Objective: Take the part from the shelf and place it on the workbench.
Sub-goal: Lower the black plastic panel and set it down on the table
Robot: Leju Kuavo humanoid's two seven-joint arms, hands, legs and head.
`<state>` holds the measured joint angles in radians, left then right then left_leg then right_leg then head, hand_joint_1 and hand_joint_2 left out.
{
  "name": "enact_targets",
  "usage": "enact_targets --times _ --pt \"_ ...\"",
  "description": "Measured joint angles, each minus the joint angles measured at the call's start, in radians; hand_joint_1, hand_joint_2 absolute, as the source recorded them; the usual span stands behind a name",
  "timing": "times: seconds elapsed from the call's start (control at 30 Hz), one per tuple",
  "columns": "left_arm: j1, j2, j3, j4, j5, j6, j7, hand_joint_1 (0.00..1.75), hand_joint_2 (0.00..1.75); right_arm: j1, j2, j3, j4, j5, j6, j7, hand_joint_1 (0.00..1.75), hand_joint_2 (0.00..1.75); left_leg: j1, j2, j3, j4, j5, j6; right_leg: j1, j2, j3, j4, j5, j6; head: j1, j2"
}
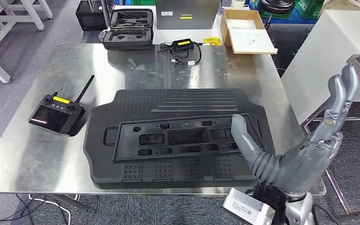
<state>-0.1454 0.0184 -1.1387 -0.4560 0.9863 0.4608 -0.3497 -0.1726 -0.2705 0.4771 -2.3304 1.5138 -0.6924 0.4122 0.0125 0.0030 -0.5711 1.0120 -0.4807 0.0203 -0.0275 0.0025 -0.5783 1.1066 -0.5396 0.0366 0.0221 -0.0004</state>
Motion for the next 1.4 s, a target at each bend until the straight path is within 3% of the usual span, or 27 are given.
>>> enact_targets --times 0.07,0.2,0.27,0.33,0.37,0.4,0.43,0.47,0.53,0.57,0.6,0.67,0.73,0.83,0.87,0.9,0.93,1.03,1.1,1.17,1.23,1.27,1.33,1.37,1.4 --pt "0.0 0.0 0.0 0.001 0.0 0.0 0.002 0.0 0.0 0.007 0.004 -0.004 -0.001 -0.006 0.0 -0.013 0.0 1.75 -0.001 -0.001 -0.002 0.007 -0.003 -0.013 0.003 0.002 0.034 -0.078 0.027 -0.006 0.002 0.0" --pt "-0.001 0.0 0.0 0.001 0.0 0.0 0.005 0.0 0.0 0.016 0.015 -0.017 -0.002 -0.015 0.0 -0.037 0.0 1.75 0.0 -0.002 -0.005 0.02 -0.013 -0.039 0.005 0.004 0.029 -0.089 0.032 -0.032 -0.003 0.0" --pt "-0.001 0.0 0.0 0.001 0.0 0.0 0.005 0.0 0.0 0.02 0.024 -0.022 -0.002 -0.026 0.0 -0.054 0.0 1.75 0.003 -0.003 -0.033 0.097 -0.072 -0.049 0.003 0.001 0.025 -0.094 0.039 -0.046 -0.013 0.0" --pt "0.0 0.0 0.0 0.001 0.0 0.0 0.007 0.0 0.0 0.029 0.036 -0.031 -0.001 -0.051 0.0 -0.091 0.0 1.75 0.004 -0.002 -0.082 0.228 -0.146 -0.056 0.005 -0.002 0.018 -0.094 0.043 -0.053 -0.023 0.0" --pt "0.0 0.0 0.0 0.001 0.001 0.0 0.008 0.0 0.0 0.035 0.044 -0.037 -0.001 -0.07 0.0 -0.118 0.0 1.75 0.004 -0.002 -0.097 0.276 -0.163 -0.058 0.006 -0.003 0.015 -0.093 0.045 -0.054 -0.024 0.0" --pt "0.001 0.0 0.0 0.002 0.003 0.0 0.008 0.0 0.0 0.041 0.054 -0.046 -0.001 -0.099 0.0 -0.162 0.0 1.75 0.004 -0.002 -0.096 0.29 -0.16 -0.058 0.006 -0.004 0.013 -0.093 0.046 -0.054 -0.024 0.0" --pt "0.001 0.0 0.0 0.002 0.006 0.001 0.009 0.0 0.0 0.051 0.07 -0.058 -0.001 -0.145 0.0 -0.228 0.0 1.75 0.005 -0.002 -0.075 0.263 -0.138 -0.058 0.006 -0.004 0.012 -0.092 0.048 -0.053 -0.025 0.0" --pt "0.001 0.0 0.0 0.004 0.009 0.002 0.008 0.0 0.0 0.063 0.094 -0.076 0.0 -0.213 0.0 -0.332 0.0 1.75 0.005 -0.002 -0.038 0.202 -0.105 -0.056 0.006 -0.004 0.011 -0.091 0.049 -0.052 -0.025 0.0" --pt "0.001 0.0 0.0 0.005 0.015 0.003 0.006 0.0 0.0 0.094 0.163 -0.128 0.01 -0.388 -0.001 -0.614 0.0 1.75 0.004 -0.003 0.035 0.061 -0.056 -0.051 0.007 -0.004 0.009 -0.088 0.05 -0.046 -0.027 0.0" --pt "0.001 0.0 0.0 0.006 0.018 0.003 0.004 0.0 0.0 0.109 0.202 -0.162 0.019 -0.466 -0.001 -0.752 0.0 1.75 0.003 -0.004 0.055 0.018 -0.046 -0.048 0.008 -0.004 0.008 -0.086 0.052 -0.042 -0.028 0.0" --pt "0.002 0.0 0.0 0.006 0.021 0.004 0.003 0.0 0.0 0.12 0.237 -0.195 0.028 -0.522 -0.001 -0.854 0.0 1.75 0.001 -0.005 0.06 0.0 -0.046 -0.045 0.01 -0.003 0.006 -0.085 0.055 -0.036 -0.029 0.0" --pt "0.003 -0.001 0.0 0.006 0.025 0.004 0.0 0.0 0.0 0.139 0.297 -0.254 0.042 -0.574 -0.001 -0.959 0.0 1.75 0.001 -0.005 0.056 -0.006 -0.041 -0.034 0.01 -0.003 0.003 -0.086 0.058 -0.026 -0.028 0.0" --pt "0.003 -0.002 0.0 0.007 0.029 0.004 -0.002 0.0 0.0 0.155 0.343 -0.298 0.053 -0.593 -0.001 -0.99 0.0 1.75 0.004 -0.001 0.049 -0.013 -0.031 -0.018 0.009 -0.003 -0.009 -0.06 0.032 -0.017 -0.024 0.0" --pt "0.005 -0.003 0.0 0.008 0.031 0.006 -0.003 0.0 0.0 0.172 0.394 -0.362 0.069 -0.605 -0.001 -1.0 0.0 1.75 0.001 0.004 0.03 -0.014 -0.017 -0.001 0.007 -0.003 -0.073 0.108 -0.078 -0.009 -0.015 0.0" --pt "0.006 -0.003 0.0 0.008 0.031 0.007 -0.003 0.0 0.0 0.177 0.407 -0.379 0.074 -0.607 -0.001 -1.001 0.0 1.75 -0.002 0.005 0.022 -0.012 -0.014 0.001 0.007 -0.003 -0.092 0.165 -0.102 -0.008 -0.014 0.0" --pt "0.008 -0.003 0.0 0.009 0.032 0.007 -0.003 0.0 0.0 0.182 0.418 -0.394 0.077 -0.608 -0.001 -1.003 0.0 1.75 -0.004 0.005 0.016 -0.009 -0.011 0.002 0.008 -0.003 -0.096 0.192 -0.106 -0.008 -0.014 0.0" --pt "0.008 -0.003 0.0 0.009 0.033 0.007 -0.003 0.0 0.0 0.186 0.428 -0.406 0.08 -0.61 -0.001 -1.004 0.0 1.75 -0.006 0.005 0.011 -0.007 -0.009 0.002 0.009 -0.003 -0.081 0.18 -0.092 -0.011 -0.013 0.0" --pt "0.009 -0.004 0.0 0.009 0.039 0.007 -0.004 0.0 0.0 0.191 0.455 -0.437 0.087 -0.614 -0.001 -1.006 0.0 1.75 -0.011 0.005 0.004 0.001 -0.006 -0.001 0.018 -0.003 0.037 -0.015 -0.013 -0.031 -0.013 0.0" --pt "0.008 -0.005 0.0 0.009 0.04 0.007 -0.005 0.0 0.0 0.193 0.469 -0.45 0.089 -0.616 -0.001 -1.006 0.0 1.75 -0.011 0.005 0.0 0.003 0.0 -0.01 0.026 -0.003 0.076 -0.094 0.001 -0.039 -0.014 0.0" --pt "0.008 -0.006 0.0 0.009 0.041 0.008 -0.006 0.0 0.0 0.195 0.481 -0.459 0.091 -0.616 -0.001 -1.008 0.0 1.75 -0.011 0.006 -0.003 0.001 0.007 -0.023 0.028 -0.003 0.075 -0.108 0.007 -0.043 -0.014 0.0" --pt "0.008 -0.006 0.0 0.009 0.043 0.008 -0.008 0.0 0.0 0.196 0.492 -0.467 0.093 -0.618 -0.001 -1.01 0.0 1.75 -0.011 0.003 -0.011 0.021 -0.012 -0.035 0.022 -0.006 0.071 -0.119 0.02 -0.051 -0.016 0.0" --pt "0.009 -0.006 0.0 0.01 0.044 0.008 -0.009 0.0 0.0 0.196 0.498 -0.471 0.094 -0.619 -0.001 -1.011 0.0 1.75 -0.01 0.001 -0.024 0.056 -0.041 -0.041 0.018 -0.008 0.067 -0.123 0.027 -0.055 -0.02 0.0" --pt "0.01 -0.006 0.0 0.01 0.047 0.008 -0.012 0.0 0.0 0.198 0.508 -0.478 0.096 -0.619 -0.001 -1.014 0.0 1.75 -0.004 0.0 -0.068 0.176 -0.122 -0.052 0.016 -0.01 0.054 -0.123 0.037 -0.061 -0.027 0.0" --pt "0.011 -0.006 0.0 0.011 0.048 0.008 -0.013 0.0 0.0 0.2 0.512 -0.482 0.098 -0.619 -0.001 -1.015 0.0 1.75 -0.001 0.0 -0.088 0.237 -0.15 -0.057 0.016 -0.011 0.046 -0.121 0.04 -0.062 -0.03 0.0" --pt "0.012 -0.006 0.0 0.012 0.049 0.008 -0.013 0.0 0.0 0.203 0.515 -0.486 0.1 -0.619 -0.001 -1.015 0.0 1.75 0.002 0.0 -0.095 0.271 -0.16 -0.061 0.015 -0.011 0.039 -0.118 0.043 -0.061 -0.03 0.0"
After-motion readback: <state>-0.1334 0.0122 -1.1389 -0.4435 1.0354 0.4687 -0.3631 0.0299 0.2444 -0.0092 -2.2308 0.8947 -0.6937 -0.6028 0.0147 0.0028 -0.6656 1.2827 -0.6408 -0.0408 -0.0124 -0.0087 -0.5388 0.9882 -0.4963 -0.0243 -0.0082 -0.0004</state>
